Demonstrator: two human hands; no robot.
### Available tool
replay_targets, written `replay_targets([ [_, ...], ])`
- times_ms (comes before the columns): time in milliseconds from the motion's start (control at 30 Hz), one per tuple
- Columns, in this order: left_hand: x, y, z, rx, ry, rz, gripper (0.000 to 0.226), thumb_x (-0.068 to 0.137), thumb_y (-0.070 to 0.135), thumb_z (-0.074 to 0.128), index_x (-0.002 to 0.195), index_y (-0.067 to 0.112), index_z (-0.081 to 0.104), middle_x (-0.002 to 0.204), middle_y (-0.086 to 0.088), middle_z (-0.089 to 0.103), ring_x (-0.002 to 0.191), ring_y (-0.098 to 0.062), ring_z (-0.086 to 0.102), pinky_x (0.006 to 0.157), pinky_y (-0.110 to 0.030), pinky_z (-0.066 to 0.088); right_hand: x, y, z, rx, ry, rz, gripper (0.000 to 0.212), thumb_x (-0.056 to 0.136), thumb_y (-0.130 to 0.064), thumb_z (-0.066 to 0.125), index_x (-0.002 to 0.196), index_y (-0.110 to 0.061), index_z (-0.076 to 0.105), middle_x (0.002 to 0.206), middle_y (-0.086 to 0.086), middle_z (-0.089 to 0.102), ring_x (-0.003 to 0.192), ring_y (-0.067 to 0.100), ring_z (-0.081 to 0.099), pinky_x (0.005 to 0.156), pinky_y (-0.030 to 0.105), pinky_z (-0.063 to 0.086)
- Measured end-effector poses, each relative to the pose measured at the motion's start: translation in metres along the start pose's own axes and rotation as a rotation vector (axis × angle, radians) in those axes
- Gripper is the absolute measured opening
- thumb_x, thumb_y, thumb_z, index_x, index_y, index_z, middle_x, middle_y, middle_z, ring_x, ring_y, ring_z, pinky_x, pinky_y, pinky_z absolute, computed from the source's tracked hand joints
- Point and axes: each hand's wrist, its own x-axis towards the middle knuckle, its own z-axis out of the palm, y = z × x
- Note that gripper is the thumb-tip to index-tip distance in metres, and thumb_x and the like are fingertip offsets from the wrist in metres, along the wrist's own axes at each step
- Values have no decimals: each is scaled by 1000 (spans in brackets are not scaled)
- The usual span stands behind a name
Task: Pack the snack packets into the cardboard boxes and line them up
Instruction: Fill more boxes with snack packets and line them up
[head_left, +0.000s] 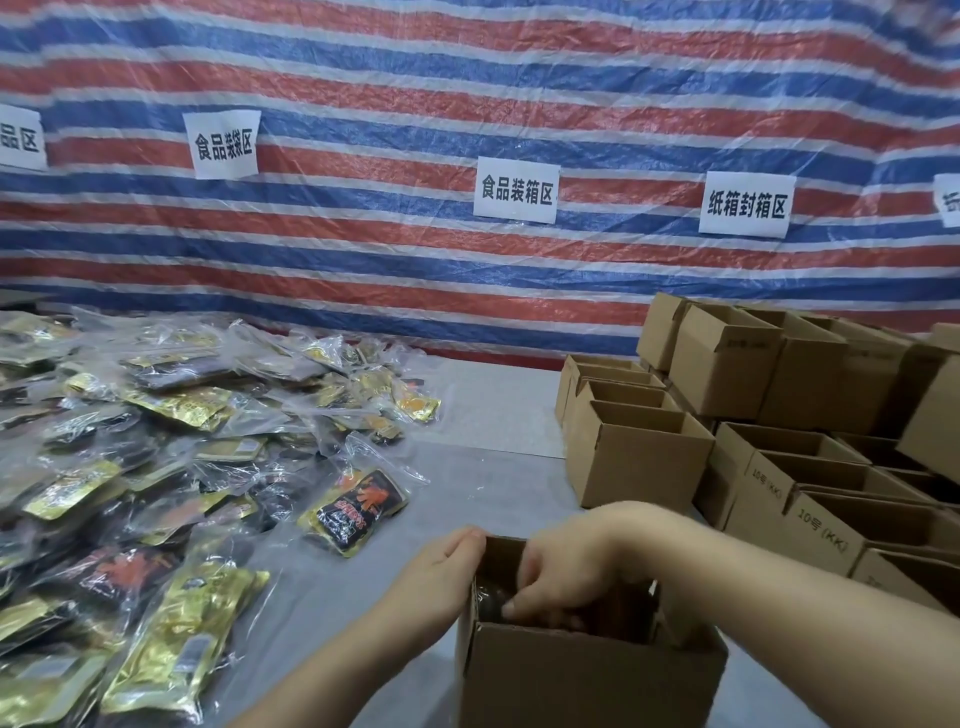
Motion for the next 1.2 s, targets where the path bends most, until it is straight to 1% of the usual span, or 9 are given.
replay_targets([
  [67, 1, -1, 1, -8, 1, -10, 37, 106, 24, 34, 97, -2, 59, 84, -3, 57, 81, -11, 53, 90, -41, 47, 9, -11, 10, -45, -1, -34, 39, 102, -40, 54, 130, -14, 59, 119, 7, 66, 99, 21, 63, 90, 35, 51],
  [167, 0, -4, 3, -14, 29, 7, 36, 106, 24, 35, 96, 0, 61, 80, 2, 56, 74, -3, 53, 79, -27, 47, 22, -17, 28, 43, -88, -23, 39, 106, -20, 48, 140, -2, 51, 142, 21, 54, 108, 24, 52, 95, 35, 40],
  [333, 3, -8, 11, -59, 76, 0, 34, 104, 22, 38, 92, 1, 62, 79, 0, 60, 78, -9, 54, 74, -30, 42, -7, 0, 24, 436, -6, 46, 50, 100, -54, 41, 113, -14, 68, 110, 10, 65, 90, 23, 65, 91, 38, 54],
  [500, 22, -5, 35, -67, 98, -64, 35, 101, 27, 40, 84, 6, 63, 74, -4, 61, 73, -9, 56, 70, -29, 44, -53, 47, 27, 255, 572, -12, 40, 100, -59, 46, 96, -28, 71, 86, -7, 68, 85, 12, 68, 74, 26, 54],
  [567, 33, -3, 47, -79, 88, -96, 35, 100, 29, 40, 80, 8, 59, 75, -4, 55, 75, -14, 52, 71, -32, 41, -71, 69, 37, 195, 744, 4, 37, 91, -68, 53, 106, -36, 66, 110, -18, 62, 99, 4, 61, 81, 20, 52],
  [667, 48, 2, 68, -121, 44, -105, 29, 101, 30, 39, 80, 17, 55, 78, -5, 48, 78, -17, 49, 73, -34, 38, -90, 100, 55, 159, 659, 99, 84, 72, -82, 62, 146, -50, 36, 160, -23, 20, 144, 8, 30, 114, 34, 39],
  [867, 72, 11, 113, -115, 27, -143, 34, 102, 36, 36, 83, 16, 56, 83, -3, 55, 82, -16, 53, 75, -35, 43, -91, 142, 86, 191, 631, 328, 95, 76, -60, 78, 154, -46, 25, 168, -12, -1, 150, 18, 25, 113, 35, 38],
  [1100, 97, 40, 127, -183, -82, -382, 70, 93, 71, 34, 139, 20, 44, 152, -9, 40, 133, -29, 44, 110, -52, 34, -60, 178, 69, 107, 770, 393, 93, 75, -65, 76, 153, -40, 32, 169, -6, 5, 148, 23, 32, 109, 37, 44],
  [1200, 107, 39, 135, -254, -242, -473, 79, 88, 78, 36, 149, 27, 34, 153, -6, 41, 141, -32, 37, 115, -58, 28, -40, 191, 56, 113, 818, 410, 100, 74, -61, 78, 156, -38, 26, 169, -4, 5, 149, 25, 31, 110, 40, 44],
])
